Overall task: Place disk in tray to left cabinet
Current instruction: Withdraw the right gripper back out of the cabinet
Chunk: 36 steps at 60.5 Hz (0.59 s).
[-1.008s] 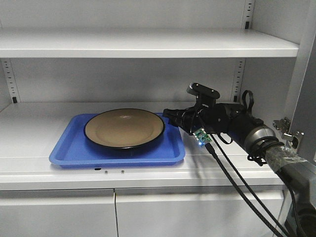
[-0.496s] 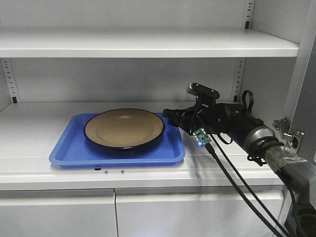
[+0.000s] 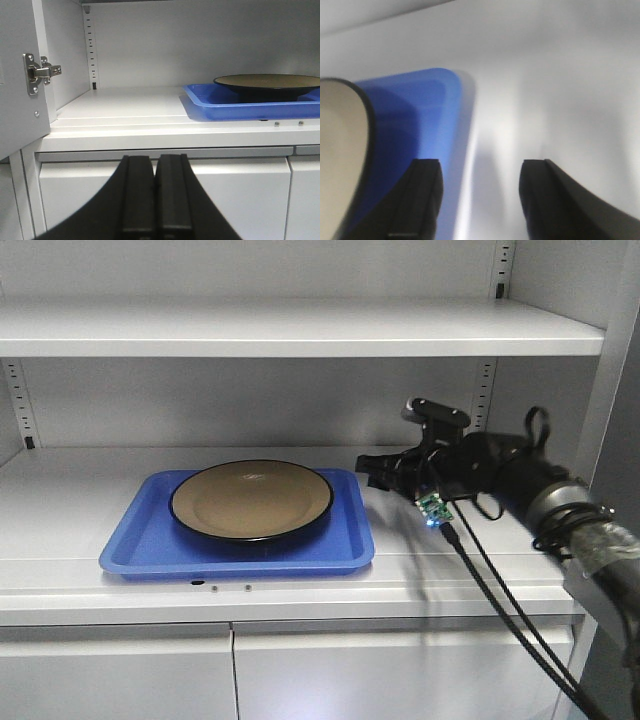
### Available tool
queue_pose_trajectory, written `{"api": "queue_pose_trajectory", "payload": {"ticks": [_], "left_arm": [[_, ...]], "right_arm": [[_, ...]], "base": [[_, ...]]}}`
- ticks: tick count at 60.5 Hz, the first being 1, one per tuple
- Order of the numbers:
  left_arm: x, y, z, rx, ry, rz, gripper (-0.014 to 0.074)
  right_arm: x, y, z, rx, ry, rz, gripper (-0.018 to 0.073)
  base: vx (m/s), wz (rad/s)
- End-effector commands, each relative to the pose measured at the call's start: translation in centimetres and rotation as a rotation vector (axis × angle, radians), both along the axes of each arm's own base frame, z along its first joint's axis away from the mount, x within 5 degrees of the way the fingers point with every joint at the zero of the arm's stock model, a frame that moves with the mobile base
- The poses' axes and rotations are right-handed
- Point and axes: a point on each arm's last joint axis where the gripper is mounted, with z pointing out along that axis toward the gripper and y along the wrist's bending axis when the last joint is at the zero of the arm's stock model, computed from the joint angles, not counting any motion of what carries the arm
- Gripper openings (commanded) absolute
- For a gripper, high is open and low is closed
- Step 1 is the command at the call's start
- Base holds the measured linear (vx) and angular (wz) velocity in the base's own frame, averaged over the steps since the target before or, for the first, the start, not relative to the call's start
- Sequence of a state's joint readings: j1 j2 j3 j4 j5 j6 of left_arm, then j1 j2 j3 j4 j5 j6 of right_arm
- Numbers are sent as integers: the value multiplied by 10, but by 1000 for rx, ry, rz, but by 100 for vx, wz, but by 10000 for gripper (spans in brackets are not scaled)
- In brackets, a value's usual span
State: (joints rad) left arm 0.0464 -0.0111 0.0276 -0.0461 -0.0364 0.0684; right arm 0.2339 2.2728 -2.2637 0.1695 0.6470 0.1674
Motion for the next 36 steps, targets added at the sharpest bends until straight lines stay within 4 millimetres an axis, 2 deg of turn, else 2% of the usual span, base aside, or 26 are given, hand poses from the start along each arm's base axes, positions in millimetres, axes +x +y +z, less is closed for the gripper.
{"api": "queue_pose_trajectory", "payload": {"ticks": [1, 16, 26, 36], "left_arm": [[1, 0, -4, -4, -42, 3, -8], [1, 0, -4, -4, -42, 3, -8], [1, 0, -4, -4, -42, 3, -8], [1, 0, -4, -4, -42, 3, -8]], "right_arm": [[-22, -10, 66, -60, -170, 42, 372], [-43, -16, 74, -200, -64, 144, 226], [-55, -20, 53, -213, -30, 129, 119], [-91, -32, 47, -221, -122, 82, 26]], "base": [[0, 0], [0, 0], [0, 0], [0, 0]]}}
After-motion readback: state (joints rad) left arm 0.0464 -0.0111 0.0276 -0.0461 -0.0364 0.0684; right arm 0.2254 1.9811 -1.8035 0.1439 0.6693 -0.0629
